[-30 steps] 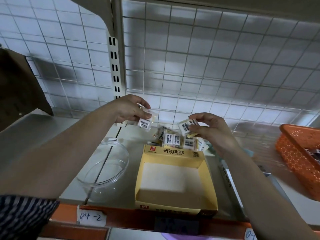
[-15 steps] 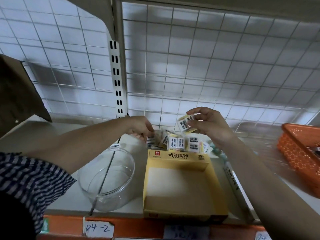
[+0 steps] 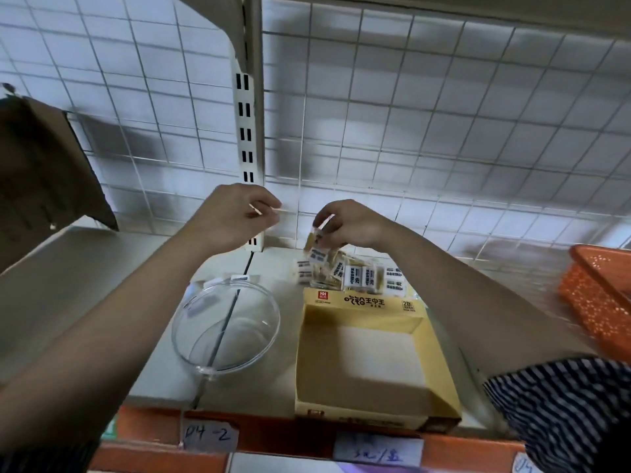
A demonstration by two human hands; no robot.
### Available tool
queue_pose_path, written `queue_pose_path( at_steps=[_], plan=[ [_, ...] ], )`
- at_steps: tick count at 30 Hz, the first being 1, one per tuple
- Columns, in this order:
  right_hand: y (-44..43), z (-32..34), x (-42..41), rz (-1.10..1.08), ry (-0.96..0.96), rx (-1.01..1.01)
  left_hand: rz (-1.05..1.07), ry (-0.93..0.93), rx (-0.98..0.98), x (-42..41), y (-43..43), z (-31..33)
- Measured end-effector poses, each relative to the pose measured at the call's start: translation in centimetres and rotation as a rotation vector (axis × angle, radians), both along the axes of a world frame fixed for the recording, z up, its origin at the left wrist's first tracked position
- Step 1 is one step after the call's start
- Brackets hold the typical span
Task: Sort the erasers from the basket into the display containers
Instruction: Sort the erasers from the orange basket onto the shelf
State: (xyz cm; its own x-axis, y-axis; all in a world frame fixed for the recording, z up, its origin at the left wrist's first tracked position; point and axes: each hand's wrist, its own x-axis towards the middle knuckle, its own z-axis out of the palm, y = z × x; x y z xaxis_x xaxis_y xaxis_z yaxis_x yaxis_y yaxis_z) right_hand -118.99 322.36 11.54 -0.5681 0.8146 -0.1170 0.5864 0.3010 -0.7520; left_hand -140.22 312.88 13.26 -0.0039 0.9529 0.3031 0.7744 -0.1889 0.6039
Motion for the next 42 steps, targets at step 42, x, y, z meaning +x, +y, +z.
queue_pose_path(
  at_steps=[42],
  plan=[
    [-10.6,2.8,45.9,-0.752,-0.001,0.399,-0.491,-0.191,0.057,45.9,2.1,0.7]
  ],
)
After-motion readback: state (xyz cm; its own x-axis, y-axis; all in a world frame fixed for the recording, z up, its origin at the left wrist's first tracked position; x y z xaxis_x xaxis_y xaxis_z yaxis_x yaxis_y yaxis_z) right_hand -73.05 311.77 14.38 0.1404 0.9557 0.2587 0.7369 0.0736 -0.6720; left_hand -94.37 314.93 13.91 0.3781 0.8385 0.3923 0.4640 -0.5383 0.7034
